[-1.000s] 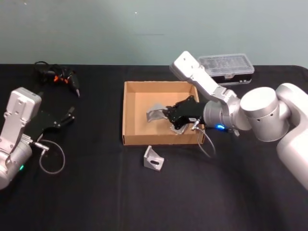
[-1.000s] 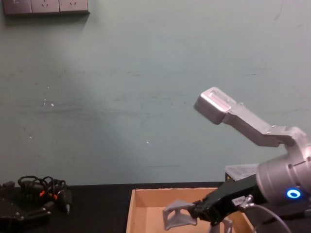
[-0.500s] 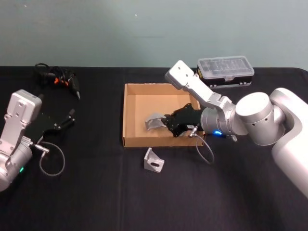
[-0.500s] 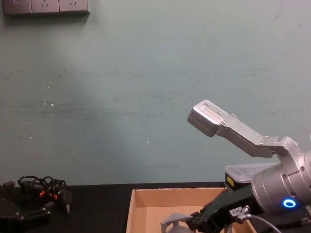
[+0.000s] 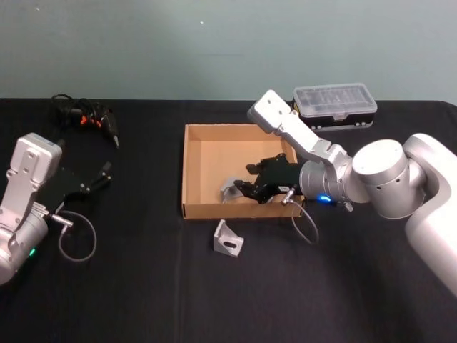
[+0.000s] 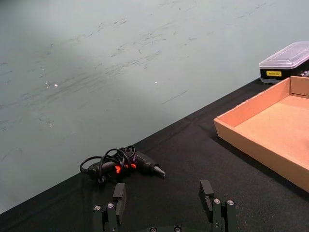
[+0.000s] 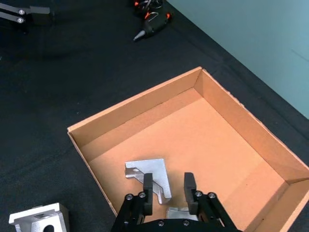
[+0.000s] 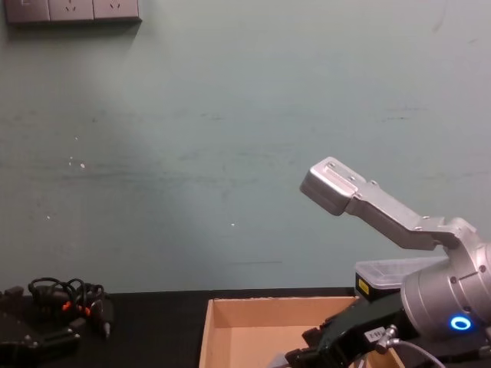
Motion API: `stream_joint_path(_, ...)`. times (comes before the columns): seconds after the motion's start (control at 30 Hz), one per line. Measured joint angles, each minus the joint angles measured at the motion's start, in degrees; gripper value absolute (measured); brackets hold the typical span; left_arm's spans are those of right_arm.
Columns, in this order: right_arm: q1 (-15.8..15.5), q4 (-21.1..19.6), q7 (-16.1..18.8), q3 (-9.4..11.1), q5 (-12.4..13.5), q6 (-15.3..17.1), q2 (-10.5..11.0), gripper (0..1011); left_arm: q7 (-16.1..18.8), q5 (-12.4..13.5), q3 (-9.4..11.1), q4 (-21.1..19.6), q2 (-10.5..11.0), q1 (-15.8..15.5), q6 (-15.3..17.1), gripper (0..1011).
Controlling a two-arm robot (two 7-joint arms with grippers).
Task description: Use one hand to pick up the angle iron from the table and place it into the box.
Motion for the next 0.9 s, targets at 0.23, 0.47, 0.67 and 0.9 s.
stream_joint_path(0.23,-0.8,-1.2,-0.3,0.9,0.1,-0.5,0.4,600,0.0,0.0,0.0,0.0,0.0,0.0,0.0,1000)
stream_joint_path(0.47,-1.1,-1.4,-0.2,1.2,0.2,-1.0,0.4,834,0.0,0.0,0.0,0.0,0.0,0.0,0.0,1000)
stream_joint_path(0.67,-1.7,-2.6,-0.3,1.8,0.4,-1.4,0.7,994,0.0,0.0,0.0,0.0,0.0,0.0,0.0,1000)
stream_joint_path(0.9,-5.2,-7.8,-1.0,4.1,2.6,-2.9,2.7,1000,0.0,0.0,0.0,0.0,0.0,0.0,0.0,1000)
